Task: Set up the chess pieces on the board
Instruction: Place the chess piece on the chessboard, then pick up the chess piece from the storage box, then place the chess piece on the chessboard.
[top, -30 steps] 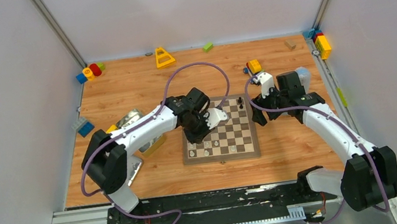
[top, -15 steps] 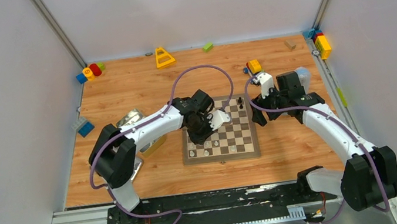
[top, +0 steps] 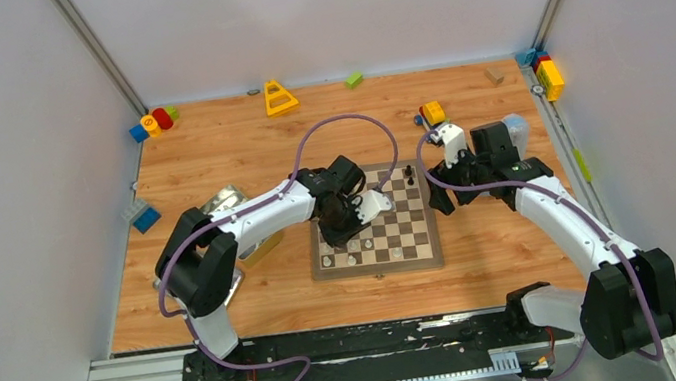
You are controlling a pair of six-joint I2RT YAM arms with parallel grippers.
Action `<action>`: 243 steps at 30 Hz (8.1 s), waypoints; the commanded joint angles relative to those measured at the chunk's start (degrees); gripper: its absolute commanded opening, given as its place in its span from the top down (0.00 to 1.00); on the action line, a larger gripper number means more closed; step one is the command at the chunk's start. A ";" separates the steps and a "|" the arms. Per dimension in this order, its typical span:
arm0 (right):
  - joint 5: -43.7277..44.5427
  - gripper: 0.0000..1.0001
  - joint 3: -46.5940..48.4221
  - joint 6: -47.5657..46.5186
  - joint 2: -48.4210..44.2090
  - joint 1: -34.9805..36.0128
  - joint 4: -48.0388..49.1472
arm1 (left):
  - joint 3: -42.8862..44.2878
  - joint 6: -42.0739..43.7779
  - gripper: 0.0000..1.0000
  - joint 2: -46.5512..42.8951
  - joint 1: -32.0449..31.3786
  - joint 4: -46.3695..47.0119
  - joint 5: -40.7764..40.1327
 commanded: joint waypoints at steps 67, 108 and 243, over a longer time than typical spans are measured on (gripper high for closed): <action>-1.44 0.25 -0.04 -1.11 -0.31 -0.23 0.41 | -5.96 13.93 0.56 -0.18 44.15 15.90 -1.02; -36.90 0.24 12.37 1.80 7.27 0.07 2.34 | -5.75 9.32 0.85 -26.87 26.51 3.88 17.57; -65.23 1.00 19.25 31.85 24.56 3.54 22.57 | -3.03 11.28 0.66 -21.14 5.88 30.79 28.19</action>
